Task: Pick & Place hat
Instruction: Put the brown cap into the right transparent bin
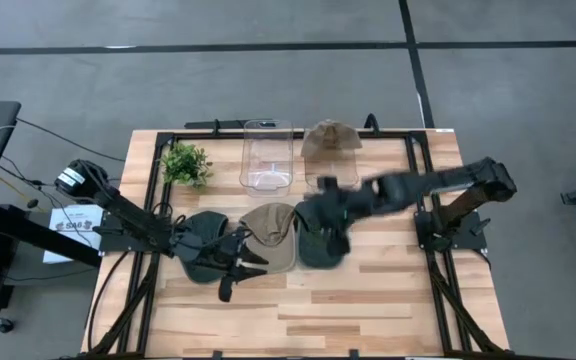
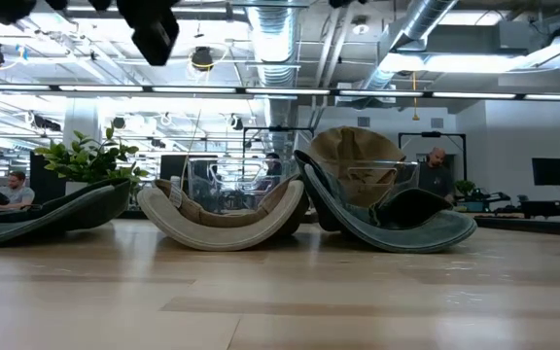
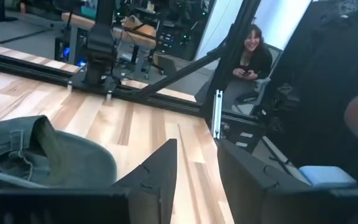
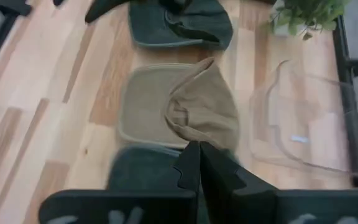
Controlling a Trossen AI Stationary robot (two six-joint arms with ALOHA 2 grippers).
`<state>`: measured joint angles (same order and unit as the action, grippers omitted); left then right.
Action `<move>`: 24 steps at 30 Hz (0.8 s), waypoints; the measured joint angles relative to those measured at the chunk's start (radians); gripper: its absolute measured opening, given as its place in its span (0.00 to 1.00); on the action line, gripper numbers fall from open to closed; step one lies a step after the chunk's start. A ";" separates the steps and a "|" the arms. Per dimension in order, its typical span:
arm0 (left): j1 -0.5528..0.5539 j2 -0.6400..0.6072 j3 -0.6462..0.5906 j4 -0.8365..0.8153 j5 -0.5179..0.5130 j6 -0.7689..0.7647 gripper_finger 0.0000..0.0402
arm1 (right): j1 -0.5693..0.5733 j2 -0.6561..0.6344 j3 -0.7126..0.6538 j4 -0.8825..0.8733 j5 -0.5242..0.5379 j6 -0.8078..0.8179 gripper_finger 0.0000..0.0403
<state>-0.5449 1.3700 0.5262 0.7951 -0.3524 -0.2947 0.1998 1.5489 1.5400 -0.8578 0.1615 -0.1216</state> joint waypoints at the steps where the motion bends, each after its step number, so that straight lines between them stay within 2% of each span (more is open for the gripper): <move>1: -0.012 -0.005 0.000 -0.002 -0.015 0.000 0.28 | 0.033 0.001 -0.046 0.065 0.036 0.051 0.00; 5: -0.040 -0.009 0.000 0.019 -0.046 -0.002 0.28 | 0.142 0.010 -0.245 0.366 0.153 0.266 0.01; 8: -0.055 -0.009 0.000 0.026 -0.047 -0.002 0.28 | 0.213 0.010 -0.401 0.674 0.224 0.431 0.00; 13: -0.087 -0.009 0.000 0.029 -0.048 -0.002 0.28 | 0.308 0.009 -0.618 1.067 0.356 0.627 0.00; 19: -0.129 -0.009 0.000 0.029 -0.048 -0.007 0.28 | 0.339 0.010 -0.766 1.224 0.389 0.768 0.01; 24: -0.187 -0.009 0.000 0.028 -0.047 -0.049 0.28 | 0.350 0.106 -0.774 1.270 0.447 0.868 0.01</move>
<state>-0.7318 1.3613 0.5262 0.8228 -0.3997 -0.3433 0.5503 1.6546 0.7663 0.4124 0.6088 0.7461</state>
